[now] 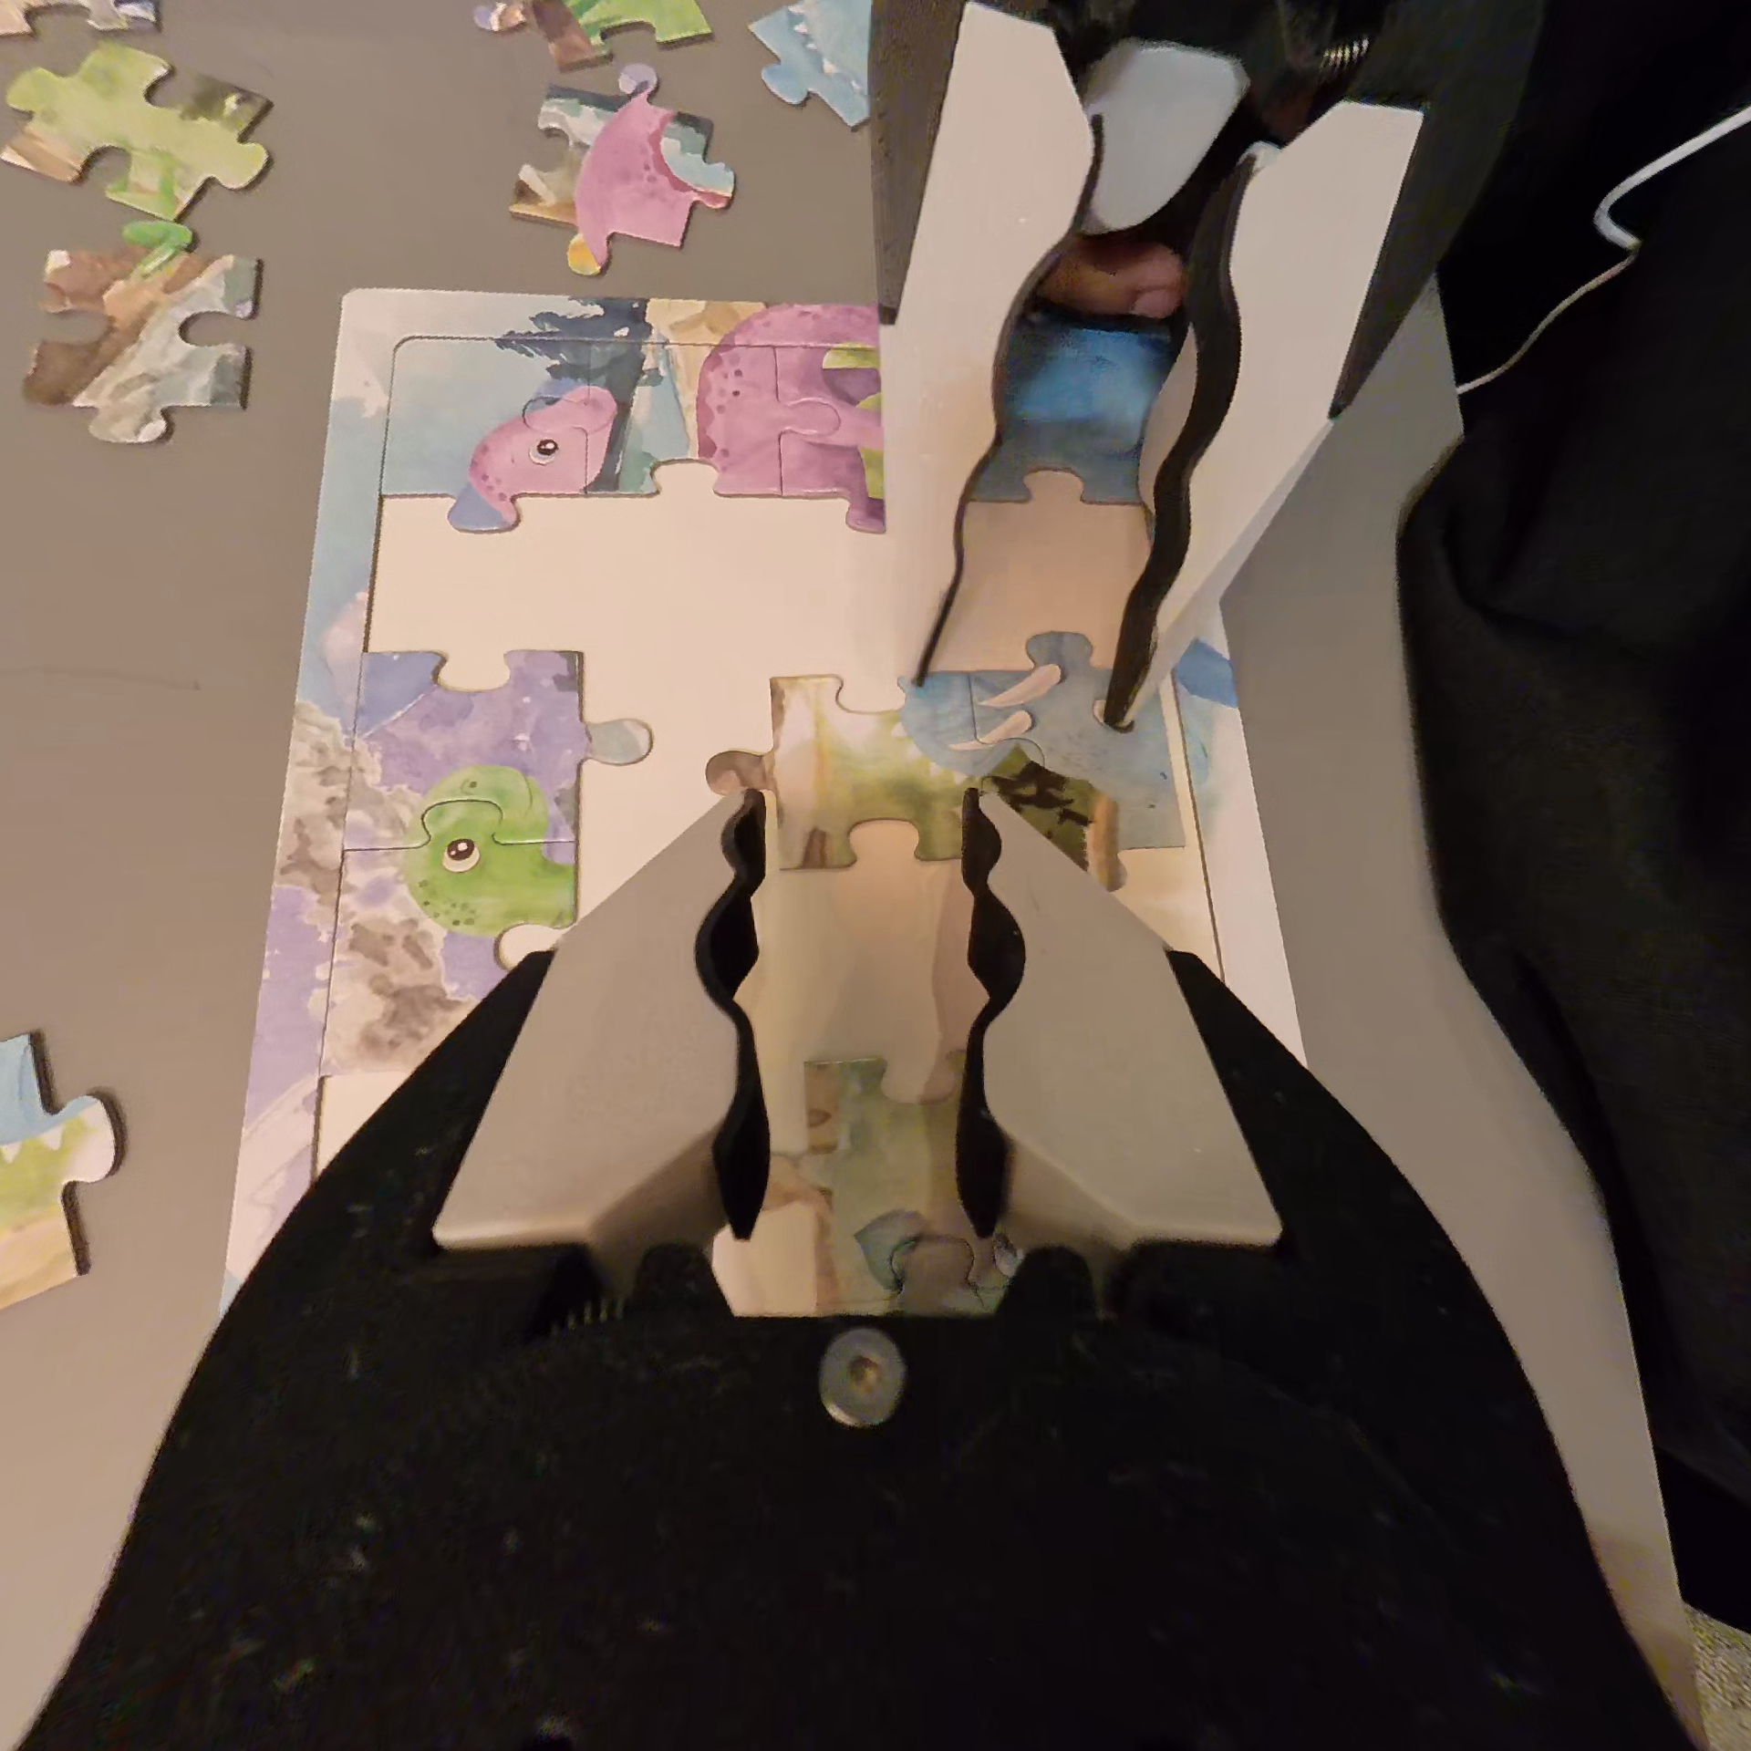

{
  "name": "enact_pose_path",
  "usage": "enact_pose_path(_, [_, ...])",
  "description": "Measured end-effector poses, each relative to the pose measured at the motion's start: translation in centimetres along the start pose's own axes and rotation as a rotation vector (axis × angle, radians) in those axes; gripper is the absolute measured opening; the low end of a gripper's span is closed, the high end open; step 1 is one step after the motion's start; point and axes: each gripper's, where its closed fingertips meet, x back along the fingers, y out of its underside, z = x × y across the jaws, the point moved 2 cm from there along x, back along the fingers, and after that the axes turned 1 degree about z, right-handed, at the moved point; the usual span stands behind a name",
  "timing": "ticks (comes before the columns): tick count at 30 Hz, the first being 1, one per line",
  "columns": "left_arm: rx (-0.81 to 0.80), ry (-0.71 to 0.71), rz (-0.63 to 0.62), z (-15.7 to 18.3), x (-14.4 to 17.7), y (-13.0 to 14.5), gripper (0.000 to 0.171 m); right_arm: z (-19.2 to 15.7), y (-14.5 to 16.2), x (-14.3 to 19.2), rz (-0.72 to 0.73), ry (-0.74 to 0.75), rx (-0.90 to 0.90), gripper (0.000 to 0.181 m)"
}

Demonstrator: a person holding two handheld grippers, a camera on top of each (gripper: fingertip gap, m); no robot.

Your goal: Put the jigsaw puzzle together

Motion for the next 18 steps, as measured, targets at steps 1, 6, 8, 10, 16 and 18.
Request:
enact_pose_path(1, [0.002, 0.003, 0.003, 0.0, 0.0, 0.0, 0.040, 0.1, 0.2, 0.0, -0.009, -0.004, -0.012, 0.047])
enact_pose_path(6, [0.000, 0.009, -0.005, 0.1, -0.1, 0.1, 0.040, 0.9, -0.3, 1.0, 0.051, 0.028, -0.026, 0.050])
enact_pose_path(8, [-0.001, 0.007, -0.001, 0.1, -0.1, 0.0, 0.042, 1.8, -0.6, 2.0, 0.106, 0.052, -0.058, 0.049])
enact_pose_path(10, [0.003, 0.008, 0.006, 0.1, -0.1, -0.1, 0.045, 2.3, -1.3, 3.1, 0.182, 0.055, -0.095, 0.047])
enact_pose_path(16, [-0.004, 0.021, -0.044, 0.4, -0.8, 0.6, 0.049, 3.9, -2.5, 4.9, 0.309, 0.137, -0.142, 0.041])
enact_pose_path(18, [-0.009, 0.036, -0.041, 0.7, -0.8, 0.6, 0.048, 4.0, -2.6, 5.0, 0.316, 0.144, -0.144, 0.040])
